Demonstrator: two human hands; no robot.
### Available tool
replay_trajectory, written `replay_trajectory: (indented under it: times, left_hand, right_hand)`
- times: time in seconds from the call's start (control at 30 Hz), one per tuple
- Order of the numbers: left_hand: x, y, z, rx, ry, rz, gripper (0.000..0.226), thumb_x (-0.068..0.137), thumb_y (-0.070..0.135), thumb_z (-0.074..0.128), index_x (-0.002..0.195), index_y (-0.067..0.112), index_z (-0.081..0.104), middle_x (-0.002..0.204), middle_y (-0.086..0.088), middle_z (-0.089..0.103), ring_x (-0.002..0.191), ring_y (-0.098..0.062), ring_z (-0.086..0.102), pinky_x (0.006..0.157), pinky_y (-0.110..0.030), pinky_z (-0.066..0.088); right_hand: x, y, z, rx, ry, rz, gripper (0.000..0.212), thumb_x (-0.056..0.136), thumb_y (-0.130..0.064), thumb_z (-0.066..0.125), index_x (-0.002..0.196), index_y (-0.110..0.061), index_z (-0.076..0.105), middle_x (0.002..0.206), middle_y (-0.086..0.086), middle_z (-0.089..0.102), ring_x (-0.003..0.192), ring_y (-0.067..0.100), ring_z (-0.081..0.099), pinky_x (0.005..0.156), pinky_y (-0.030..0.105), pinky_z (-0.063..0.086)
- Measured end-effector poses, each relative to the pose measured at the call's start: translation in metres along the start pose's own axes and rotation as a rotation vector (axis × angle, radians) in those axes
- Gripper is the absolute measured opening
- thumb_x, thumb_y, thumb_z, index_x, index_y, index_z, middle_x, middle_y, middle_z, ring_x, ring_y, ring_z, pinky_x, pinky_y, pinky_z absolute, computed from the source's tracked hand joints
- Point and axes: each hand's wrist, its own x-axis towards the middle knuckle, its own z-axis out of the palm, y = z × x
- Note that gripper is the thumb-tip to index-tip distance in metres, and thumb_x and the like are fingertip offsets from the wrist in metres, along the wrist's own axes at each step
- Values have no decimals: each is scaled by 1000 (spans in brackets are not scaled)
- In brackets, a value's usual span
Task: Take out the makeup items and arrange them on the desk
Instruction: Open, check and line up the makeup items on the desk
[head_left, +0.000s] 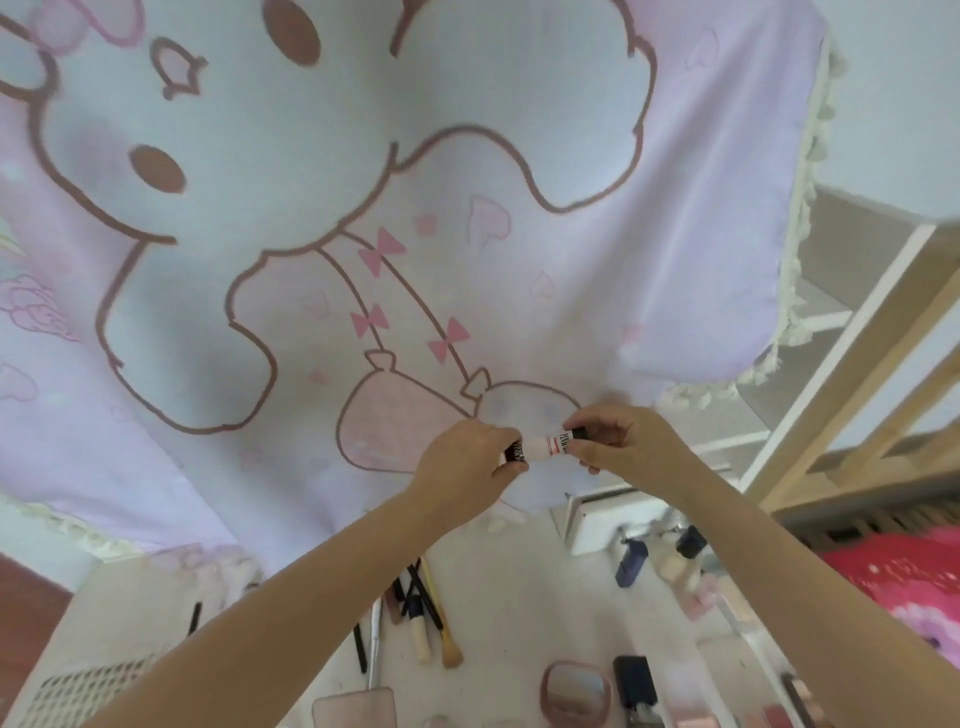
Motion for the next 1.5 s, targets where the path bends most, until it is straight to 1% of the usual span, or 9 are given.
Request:
replay_trajectory:
  times: [0.1,0.27,0.43,0.57,0.77,1.03,1.13,1.3,1.5]
  left_hand:
    - [-8,6,31,-110,-175,-8,23,92,32,49,99,12,57,86,-4,56,80,-17,46,70,-27,35]
    - [-19,21,93,-189,-477,12,23,90,33,51,96,12,60,88,-3,58,89,-19,50,73,-25,33]
    - [-7,44,148,-257,-640,10,19,86,19,54,87,2,63,60,0,36,75,-25,45,62,-27,29]
    - [-3,61,191,-395,-732,-85,22,86,16,56,92,-3,64,70,-11,54,79,-26,50,55,-21,27]
    - [2,73,230,-464,-703,-172,24,89,15,52,102,2,67,103,-18,66,99,-31,58,77,-31,42]
    - [-4,62,237,-403,-711,-185,22,89,10,47,99,2,65,103,-14,64,100,-28,56,80,-31,42]
    - [-9,41,228,-300,-687,-199,20,89,7,43,79,5,61,81,-4,51,90,-26,55,73,-29,40]
    - [-15,8,206,-191,-631,-247,26,94,16,41,106,6,62,105,-9,58,101,-26,57,85,-31,46]
    - [-35,-24,180,-54,-631,-265,29,97,20,35,109,6,57,113,-10,54,101,-25,54,82,-32,46]
  right_hand:
    - [-20,21,7,-185,0,35,10,81,-10,64,90,-15,66,66,-12,58,60,7,55,61,9,43]
    - [-53,74,19,-347,-67,203,15,83,-17,62,96,-11,68,83,10,69,79,21,63,77,25,47]
    - [-73,122,27,-390,9,349,18,82,-11,61,98,-7,68,83,1,59,82,14,53,70,16,34]
    - [-76,154,32,-534,-33,460,23,89,-17,53,106,-6,64,104,8,65,99,20,55,73,14,29]
    - [-68,179,40,-680,-94,555,22,91,-12,42,104,-4,59,106,12,58,85,20,49,76,22,39]
    - [-58,182,39,-751,-155,573,25,91,-5,39,111,-6,54,118,12,50,102,25,52,81,25,41]
    - [-59,177,42,-785,-171,560,26,92,-6,39,114,-6,52,119,11,49,106,26,54,85,25,43]
    - [-62,170,46,-870,-181,573,28,93,-10,38,119,-9,49,121,9,49,107,25,55,83,26,45]
    - [-70,153,55,-1069,-71,516,33,88,-23,53,119,-9,49,120,10,51,106,26,55,78,29,50]
